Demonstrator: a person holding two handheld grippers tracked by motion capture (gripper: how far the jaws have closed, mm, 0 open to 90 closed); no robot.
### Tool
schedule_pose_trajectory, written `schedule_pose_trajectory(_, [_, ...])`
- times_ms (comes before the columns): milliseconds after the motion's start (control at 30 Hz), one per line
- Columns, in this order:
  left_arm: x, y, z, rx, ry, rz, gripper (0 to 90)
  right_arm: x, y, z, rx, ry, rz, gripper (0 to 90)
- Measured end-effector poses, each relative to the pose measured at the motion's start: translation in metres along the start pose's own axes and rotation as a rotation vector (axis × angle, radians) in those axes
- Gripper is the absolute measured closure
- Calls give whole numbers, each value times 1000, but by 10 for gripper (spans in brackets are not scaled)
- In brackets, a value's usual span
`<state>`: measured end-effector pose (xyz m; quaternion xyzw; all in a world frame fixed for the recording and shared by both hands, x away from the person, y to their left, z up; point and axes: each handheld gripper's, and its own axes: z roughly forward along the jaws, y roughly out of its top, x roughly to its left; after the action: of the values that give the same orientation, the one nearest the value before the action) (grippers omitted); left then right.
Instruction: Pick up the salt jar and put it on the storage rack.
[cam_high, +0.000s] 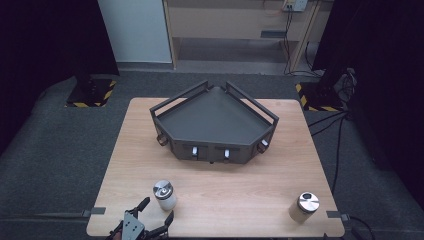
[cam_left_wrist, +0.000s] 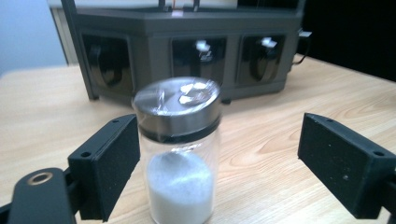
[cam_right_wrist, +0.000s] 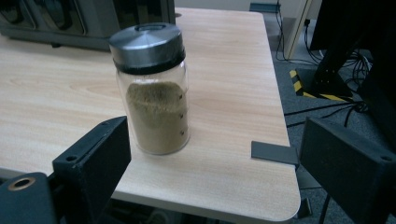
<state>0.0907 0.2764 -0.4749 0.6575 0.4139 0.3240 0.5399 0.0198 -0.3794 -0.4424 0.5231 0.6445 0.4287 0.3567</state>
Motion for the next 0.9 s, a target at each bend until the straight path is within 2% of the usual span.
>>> schedule_pose_trajectory(67, [2,-2,8,11,9,3,120,-1,0,2,5,-1,5,93])
schedule_pose_trajectory(100, [4,-3,15,29,25,-13,120,-2,-1,3,8,-2,6,93])
schedule_pose_trajectory(133, [5,-5,18,27,33,-18,120,-2,-1,3,10,-3,6,93])
schedule_pose_trajectory(233, [9,-10,26,34,37,-37,120,-3,-2,4,15,-1,9,93])
schedule_pose_trajectory(400, [12,-15,40,38,36,-20,120,-4,-2,9,28,1,9,93])
schedule_pose_trajectory(600, [15,-21,52,55,47,-24,125,-4,-2,12,41,8,6,93])
schedule_pose_trajectory(700, [16,-24,55,65,41,-16,168,-4,-3,13,44,8,10,93])
schedule_pose_trajectory(833, [18,-28,54,48,23,6,296,-5,-4,14,50,8,13,93])
schedule_pose_trajectory(900, [20,-30,56,40,15,16,297,-6,-4,16,54,9,15,94])
